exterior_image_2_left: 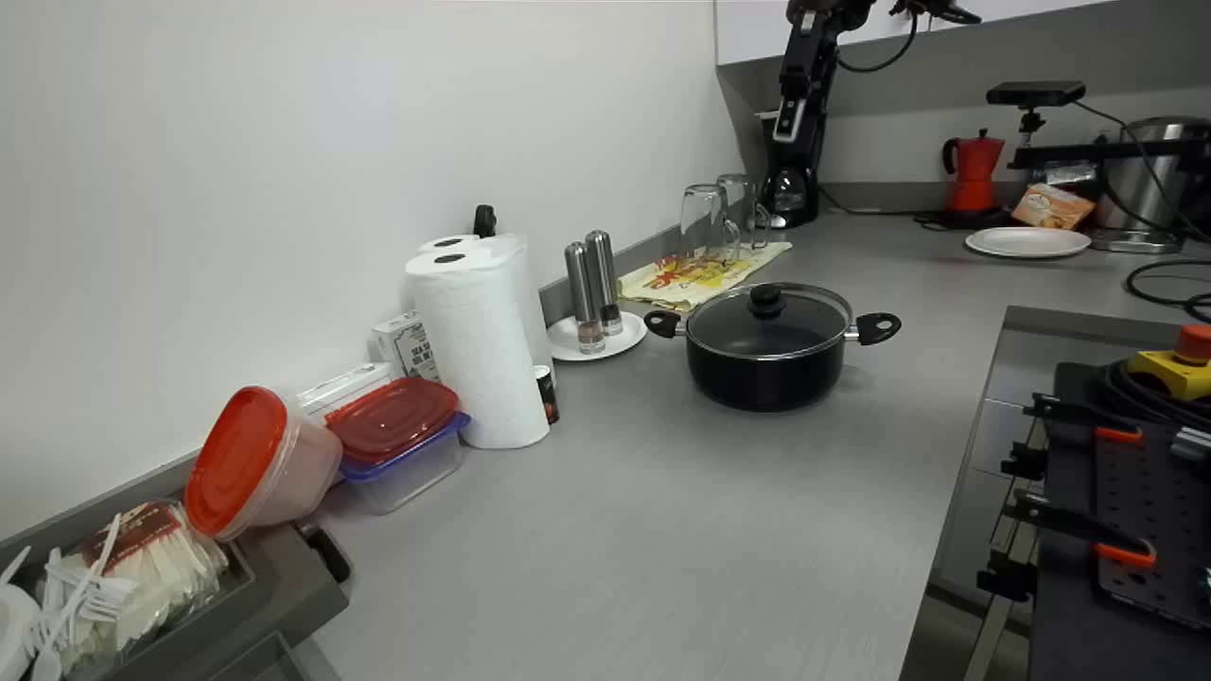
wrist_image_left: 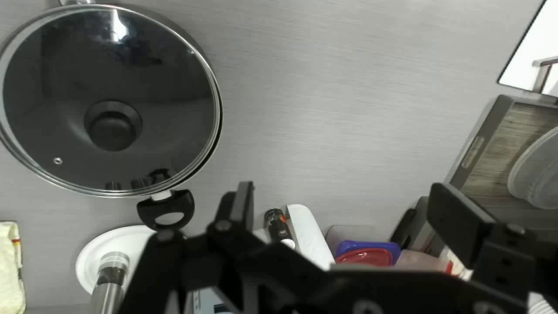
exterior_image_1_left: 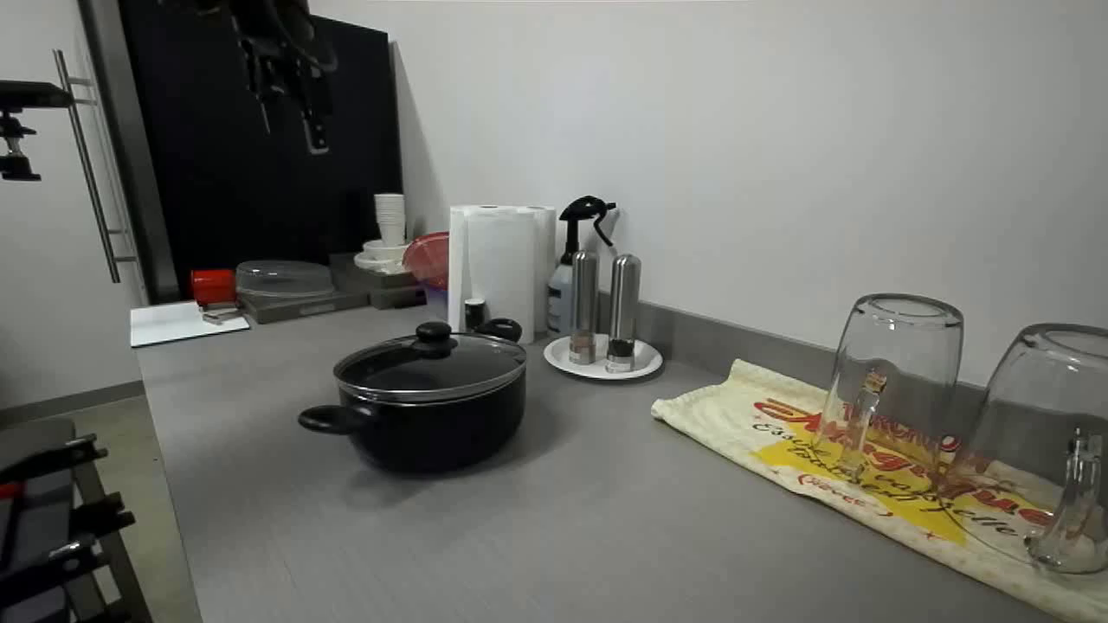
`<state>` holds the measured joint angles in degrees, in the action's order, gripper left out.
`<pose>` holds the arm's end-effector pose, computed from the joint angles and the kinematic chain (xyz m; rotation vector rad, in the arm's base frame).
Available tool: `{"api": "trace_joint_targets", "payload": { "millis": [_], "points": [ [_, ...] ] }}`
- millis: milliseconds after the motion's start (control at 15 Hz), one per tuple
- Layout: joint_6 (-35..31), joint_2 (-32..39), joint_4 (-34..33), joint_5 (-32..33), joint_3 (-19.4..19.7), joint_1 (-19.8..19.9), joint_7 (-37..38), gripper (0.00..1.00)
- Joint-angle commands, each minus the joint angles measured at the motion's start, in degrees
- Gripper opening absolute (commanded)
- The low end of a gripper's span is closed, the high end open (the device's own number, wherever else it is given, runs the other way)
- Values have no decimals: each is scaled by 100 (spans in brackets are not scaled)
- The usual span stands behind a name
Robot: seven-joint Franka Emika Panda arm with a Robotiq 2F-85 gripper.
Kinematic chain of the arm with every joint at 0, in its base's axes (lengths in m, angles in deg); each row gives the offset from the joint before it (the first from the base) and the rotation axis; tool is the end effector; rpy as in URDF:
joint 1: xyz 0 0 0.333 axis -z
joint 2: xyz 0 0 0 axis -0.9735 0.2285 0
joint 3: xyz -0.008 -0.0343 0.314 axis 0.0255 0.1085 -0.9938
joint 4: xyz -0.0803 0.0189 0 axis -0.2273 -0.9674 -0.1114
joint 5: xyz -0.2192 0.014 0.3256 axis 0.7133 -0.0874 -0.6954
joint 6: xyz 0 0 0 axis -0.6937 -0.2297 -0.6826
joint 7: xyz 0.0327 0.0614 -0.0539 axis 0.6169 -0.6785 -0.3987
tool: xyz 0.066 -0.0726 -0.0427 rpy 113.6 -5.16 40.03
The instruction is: Remove the glass lid from the pot.
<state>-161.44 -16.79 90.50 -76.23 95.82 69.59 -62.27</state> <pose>0.4421 0.0178 0.4920 -2.8908 -0.2562 -0.2742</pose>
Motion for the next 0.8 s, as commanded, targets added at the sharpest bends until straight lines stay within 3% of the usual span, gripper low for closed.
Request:
{"api": "trace_joint_targets", "payload": {
  "millis": [0, 733],
  "points": [
    [26, 4, -17, -41, -92, 102, -29, 100],
    [-98, 150, -112, 56, -102, 161, 7, 100]
  ]
}}
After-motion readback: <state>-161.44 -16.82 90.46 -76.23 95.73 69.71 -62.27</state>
